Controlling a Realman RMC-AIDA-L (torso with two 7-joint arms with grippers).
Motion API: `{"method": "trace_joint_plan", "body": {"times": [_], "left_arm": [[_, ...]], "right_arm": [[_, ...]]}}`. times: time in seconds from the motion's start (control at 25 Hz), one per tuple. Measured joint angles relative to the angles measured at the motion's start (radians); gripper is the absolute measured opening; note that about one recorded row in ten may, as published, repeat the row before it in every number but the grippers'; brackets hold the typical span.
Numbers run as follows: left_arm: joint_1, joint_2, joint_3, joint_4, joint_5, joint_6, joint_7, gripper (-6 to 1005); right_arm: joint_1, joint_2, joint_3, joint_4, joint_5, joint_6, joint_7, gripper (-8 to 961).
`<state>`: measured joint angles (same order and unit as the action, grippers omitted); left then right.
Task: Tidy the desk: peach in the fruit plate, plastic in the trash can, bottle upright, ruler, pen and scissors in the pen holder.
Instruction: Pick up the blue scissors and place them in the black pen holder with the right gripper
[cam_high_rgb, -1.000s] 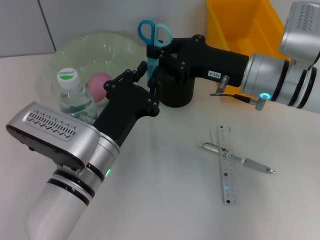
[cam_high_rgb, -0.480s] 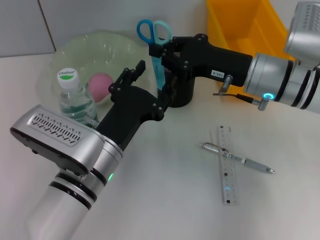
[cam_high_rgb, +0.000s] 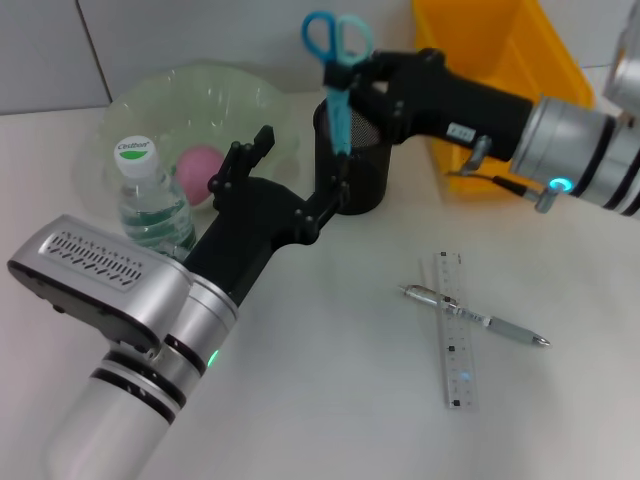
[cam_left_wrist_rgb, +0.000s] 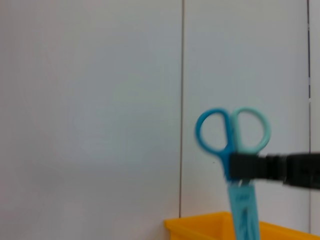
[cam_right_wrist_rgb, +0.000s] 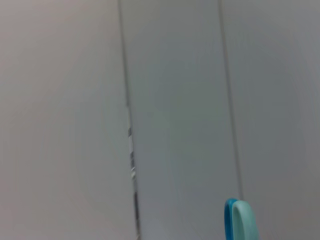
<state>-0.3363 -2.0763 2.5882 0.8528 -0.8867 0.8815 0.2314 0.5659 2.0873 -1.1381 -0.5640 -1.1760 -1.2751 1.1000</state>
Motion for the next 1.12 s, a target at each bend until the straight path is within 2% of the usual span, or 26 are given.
{"method": "trace_joint_plan", "body": {"times": [0.04,0.16,0.28,0.36,0.4,0.56,0.64,0.76,0.8,0.96,1.12], "left_arm": [[0.002,0.001,0.000,-0.001,0.002,-0.001,-0.009,837],[0.018,0.006,-0.001,0.003,0.020,-0.029,-0.062,837],[0.029,0.009,0.000,0.004,0.053,-0.051,-0.113,837],[0.048,0.017,-0.007,0.005,0.140,-0.071,-0.230,837],[0.048,0.017,-0.007,0.005,0.140,-0.071,-0.230,837],[0.103,0.027,-0.048,0.002,0.329,-0.064,-0.405,837],[0.113,0.029,-0.061,0.001,0.370,-0.062,-0.441,837],[0.125,0.038,-0.110,-0.012,0.527,-0.053,-0.622,837],[0.125,0.038,-0.110,-0.012,0.527,-0.053,-0.622,838],[0.131,0.050,-0.150,-0.023,0.680,-0.043,-0.815,838],[0.134,0.060,-0.159,-0.018,0.733,-0.034,-0.869,838]], "right_arm": [[-0.005,-0.001,0.002,-0.001,0.022,0.000,-0.019,95],[-0.021,-0.005,0.016,-0.002,0.104,0.002,-0.105,95],[-0.021,-0.006,0.037,-0.003,0.116,0.007,-0.133,96],[-0.013,-0.006,0.071,-0.002,0.118,0.023,-0.166,96],[-0.013,-0.006,0.071,-0.002,0.118,0.023,-0.166,96],[0.015,-0.001,0.086,0.010,0.123,0.064,-0.217,96],[0.020,-0.001,0.086,0.014,0.127,0.070,-0.226,96],[0.054,0.000,0.074,0.079,0.183,0.086,-0.300,96],[0.054,0.000,0.074,0.079,0.183,0.086,-0.300,96],[0.078,0.000,0.082,0.140,0.199,0.108,-0.350,96],[0.080,0.000,0.082,0.154,0.200,0.147,-0.351,96]]}}
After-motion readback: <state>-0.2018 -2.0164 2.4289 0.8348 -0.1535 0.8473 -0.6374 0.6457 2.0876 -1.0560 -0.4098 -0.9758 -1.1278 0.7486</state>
